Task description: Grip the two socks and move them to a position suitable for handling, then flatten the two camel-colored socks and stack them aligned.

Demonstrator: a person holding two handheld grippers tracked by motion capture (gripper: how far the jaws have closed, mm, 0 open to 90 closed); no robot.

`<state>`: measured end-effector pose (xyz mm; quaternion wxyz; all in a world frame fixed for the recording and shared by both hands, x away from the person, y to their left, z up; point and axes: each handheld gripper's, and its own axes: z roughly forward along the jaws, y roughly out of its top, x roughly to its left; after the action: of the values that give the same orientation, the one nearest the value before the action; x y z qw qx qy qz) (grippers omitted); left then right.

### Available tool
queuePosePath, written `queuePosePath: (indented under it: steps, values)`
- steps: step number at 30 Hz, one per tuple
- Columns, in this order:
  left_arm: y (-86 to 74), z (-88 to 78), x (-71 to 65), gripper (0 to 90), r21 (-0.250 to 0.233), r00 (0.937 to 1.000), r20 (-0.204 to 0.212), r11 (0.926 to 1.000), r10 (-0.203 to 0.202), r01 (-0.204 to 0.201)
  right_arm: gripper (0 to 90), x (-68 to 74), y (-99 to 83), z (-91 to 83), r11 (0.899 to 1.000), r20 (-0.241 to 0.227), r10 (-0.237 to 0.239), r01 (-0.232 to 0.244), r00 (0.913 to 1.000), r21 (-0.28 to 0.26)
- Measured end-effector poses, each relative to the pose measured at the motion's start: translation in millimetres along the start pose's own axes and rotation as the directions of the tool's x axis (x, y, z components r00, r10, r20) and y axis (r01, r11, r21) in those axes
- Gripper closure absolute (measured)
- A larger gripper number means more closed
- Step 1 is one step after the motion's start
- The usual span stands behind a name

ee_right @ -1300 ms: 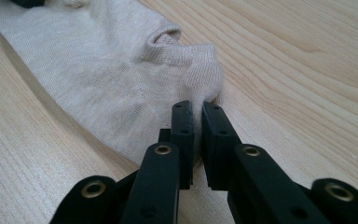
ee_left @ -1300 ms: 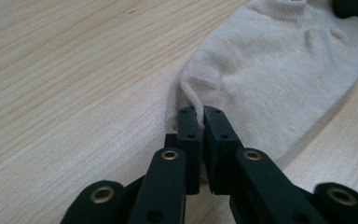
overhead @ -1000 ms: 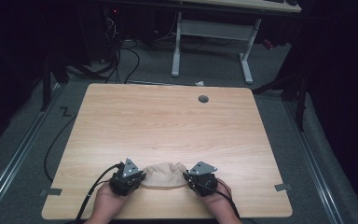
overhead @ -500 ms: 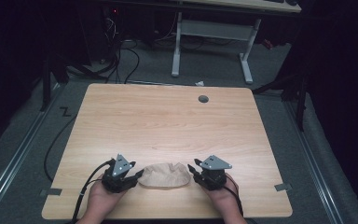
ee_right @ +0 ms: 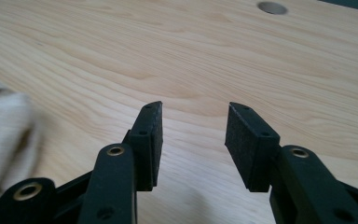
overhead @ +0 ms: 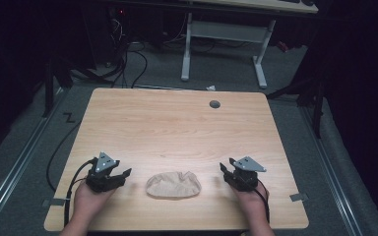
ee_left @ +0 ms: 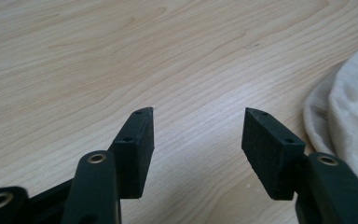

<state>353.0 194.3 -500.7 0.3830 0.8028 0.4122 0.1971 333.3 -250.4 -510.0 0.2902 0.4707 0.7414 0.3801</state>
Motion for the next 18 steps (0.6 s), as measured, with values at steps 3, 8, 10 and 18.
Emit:
queuePosePath:
  steps: [3,8,10,18]
  values:
    - [0.5,1.7,4.3,43.7,-0.004,0.9998,0.011,0.9999,-0.013,0.013,54.6,-12.5,-6.1,0.5,1.0,0.03,0.025,-0.026,0.9992,0.011]
    - [-3.4,6.8,5.2,43.8,0.017,0.9999,0.016,0.9998,-0.003,0.003,53.2,-26.4,-10.5,1.4,0.997,0.055,0.07,-0.072,0.996,0.019]
    - [-5.8,7.6,6.3,43.7,0.026,0.9998,0.017,0.9996,-0.01,0.009,53.0,-29.8,-11.2,2.1,0.996,0.061,0.087,-0.088,0.9944,0.019]
    - [-8.9,4.6,13.3,44.0,0.026,0.9985,0.015,0.9983,-0.052,0.051,53.2,-21.7,-11.6,4.6,0.998,0.064,0.05,-0.053,0.9967,0.038]
